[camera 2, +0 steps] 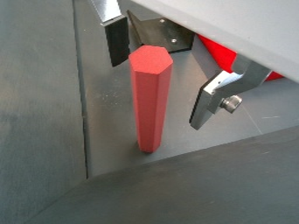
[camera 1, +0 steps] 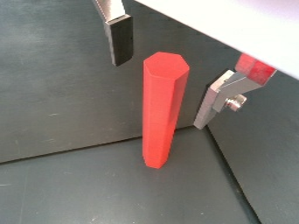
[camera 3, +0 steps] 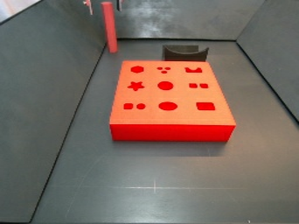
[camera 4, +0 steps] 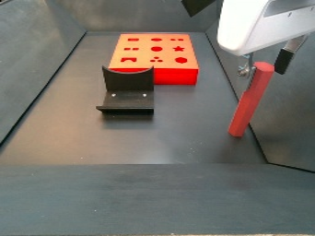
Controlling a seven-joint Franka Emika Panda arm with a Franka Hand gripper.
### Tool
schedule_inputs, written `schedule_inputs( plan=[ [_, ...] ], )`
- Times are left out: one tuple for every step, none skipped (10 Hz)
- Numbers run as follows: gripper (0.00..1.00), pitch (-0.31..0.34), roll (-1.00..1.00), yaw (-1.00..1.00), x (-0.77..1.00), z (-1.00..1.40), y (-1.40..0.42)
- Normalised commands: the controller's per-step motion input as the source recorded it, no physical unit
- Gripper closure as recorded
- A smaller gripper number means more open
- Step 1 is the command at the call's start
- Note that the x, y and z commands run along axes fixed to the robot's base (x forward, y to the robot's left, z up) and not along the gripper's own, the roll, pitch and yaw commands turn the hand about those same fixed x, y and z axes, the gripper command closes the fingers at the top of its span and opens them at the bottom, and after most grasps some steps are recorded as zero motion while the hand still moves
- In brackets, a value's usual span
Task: Pick up the hexagon object. Move up. Move to above the board. Insert the hexagon object.
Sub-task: Pick up the hexagon object.
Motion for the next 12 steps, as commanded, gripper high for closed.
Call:
schedule_inputs(
  plan=[
    [0.0, -0.024, -0.08, 0.0, 0.05, -0.21, 0.0],
    [0.0, -0.053, -0.18, 0.0, 0.09, -0.25, 0.0],
    [0.0, -0.07, -0.19, 0.0, 0.0, -0.24, 0.12],
    [0.0, -0.063, -0.17, 0.01, -0.03, -0.15, 0.26],
    [0.0, -0.011, -0.07, 0.03, 0.0, -0.14, 0.11],
    [0.0, 0.0, -0.03, 0.0, 0.03, -0.04, 0.02],
    [0.0, -0.023, 0.0, 0.0, 0.0, 0.0, 0.0],
    [0.0, 0.0, 0.0, 0.0, 0.0, 0.0, 0.0],
    [1.0, 0.0, 0.0, 0.0, 0.0, 0.0, 0.0],
    [1.0, 0.0, 0.0, 0.0, 0.0, 0.0, 0.0],
    [1.0, 0.0, 0.0, 0.0, 0.0, 0.0, 0.0],
    [1.0, 0.0, 0.0, 0.0, 0.0, 0.0, 0.0]
  ],
)
